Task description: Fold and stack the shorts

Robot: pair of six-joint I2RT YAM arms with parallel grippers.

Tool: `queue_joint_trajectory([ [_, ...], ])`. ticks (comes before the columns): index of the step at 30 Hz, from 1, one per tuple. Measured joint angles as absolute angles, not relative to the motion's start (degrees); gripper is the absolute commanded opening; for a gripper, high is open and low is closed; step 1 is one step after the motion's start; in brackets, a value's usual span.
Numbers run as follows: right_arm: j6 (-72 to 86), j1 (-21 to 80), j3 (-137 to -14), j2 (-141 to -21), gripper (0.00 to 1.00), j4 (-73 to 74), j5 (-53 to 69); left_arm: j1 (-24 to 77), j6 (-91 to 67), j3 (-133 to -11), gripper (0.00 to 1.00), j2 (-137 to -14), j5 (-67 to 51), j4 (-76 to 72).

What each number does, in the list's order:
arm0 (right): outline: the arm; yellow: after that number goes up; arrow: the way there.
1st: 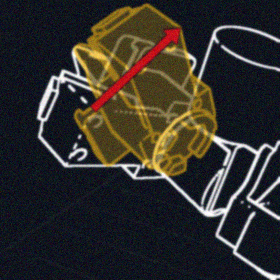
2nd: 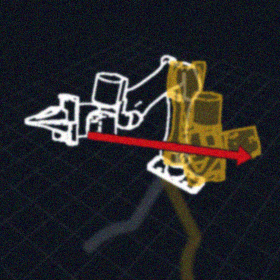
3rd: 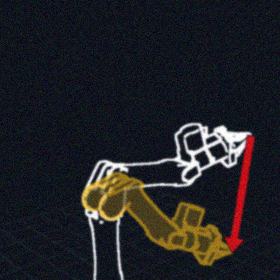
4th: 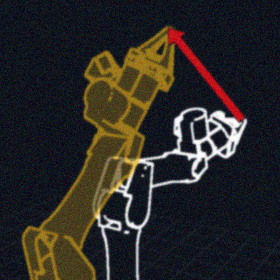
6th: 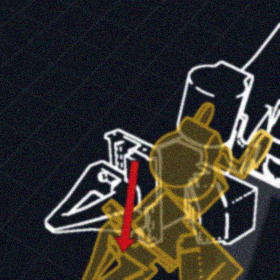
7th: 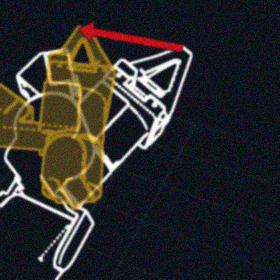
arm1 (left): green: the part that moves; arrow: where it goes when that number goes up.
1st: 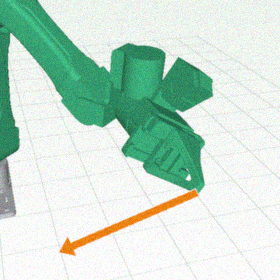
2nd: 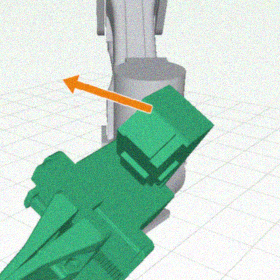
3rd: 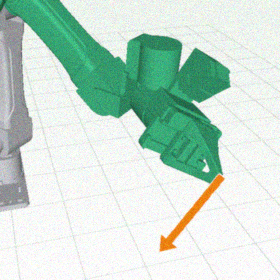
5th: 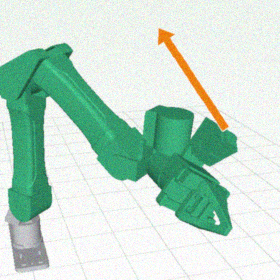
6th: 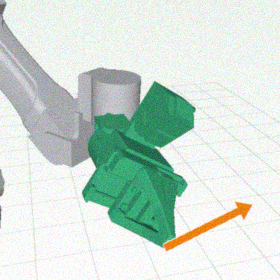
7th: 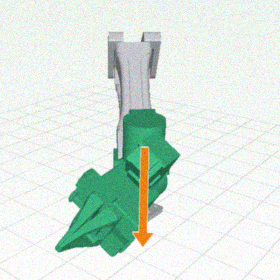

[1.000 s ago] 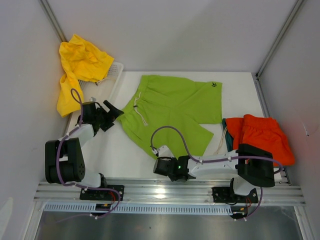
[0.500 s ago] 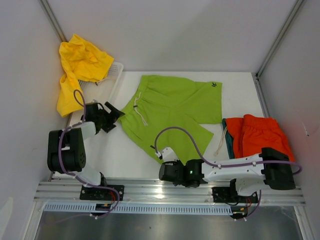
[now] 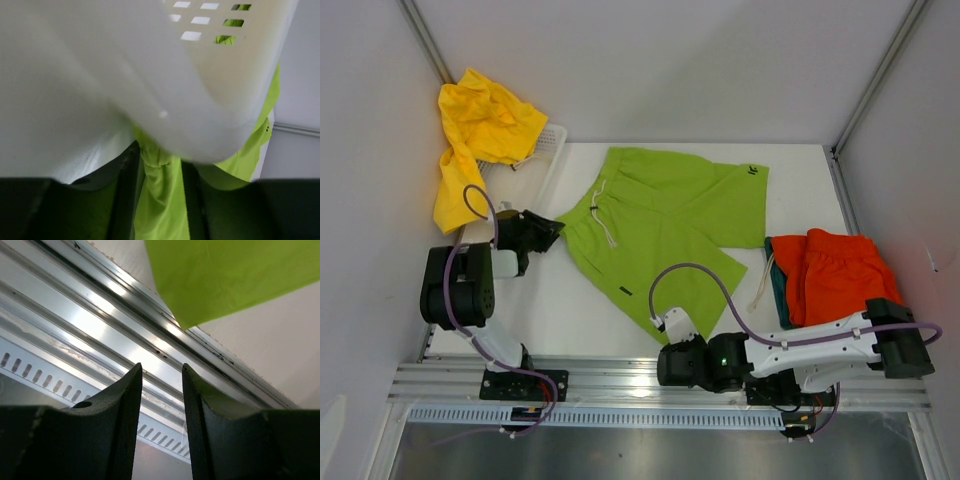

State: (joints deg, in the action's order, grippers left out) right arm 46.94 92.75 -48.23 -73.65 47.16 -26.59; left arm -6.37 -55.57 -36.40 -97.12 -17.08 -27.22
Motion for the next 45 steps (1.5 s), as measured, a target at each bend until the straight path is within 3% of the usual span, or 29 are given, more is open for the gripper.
queue_joint_trajectory([
  [2, 48.4, 93.5, -47.7, -73.1, 0.40, 48.8, -26.8, -6.3, -56.6, -34.5, 0.31, -97.2, -16.4, -31.1],
  [4, 49.8, 94.7, -47.6, -72.7, 0.46, 50.7, -27.3, -6.1, -57.2, -33.2, 0.12, -97.3, -15.6, -33.7],
  [6, 51.0, 95.8, -47.6, -72.7, 0.49, 52.3, -27.9, -6.1, -57.6, -32.8, 0.00, -97.8, -15.0, -35.4],
  [25, 38.6, 91.8, -48.6, -84.9, 0.54, 45.7, -32.8, -7.6, -55.5, -32.4, 0.00, -94.4, -13.4, -27.7],
  [45, 30.4, 84.9, -49.0, -88.8, 0.53, 40.1, -26.6, -8.0, -52.9, -35.9, 0.00, -94.4, -13.3, -22.0],
])
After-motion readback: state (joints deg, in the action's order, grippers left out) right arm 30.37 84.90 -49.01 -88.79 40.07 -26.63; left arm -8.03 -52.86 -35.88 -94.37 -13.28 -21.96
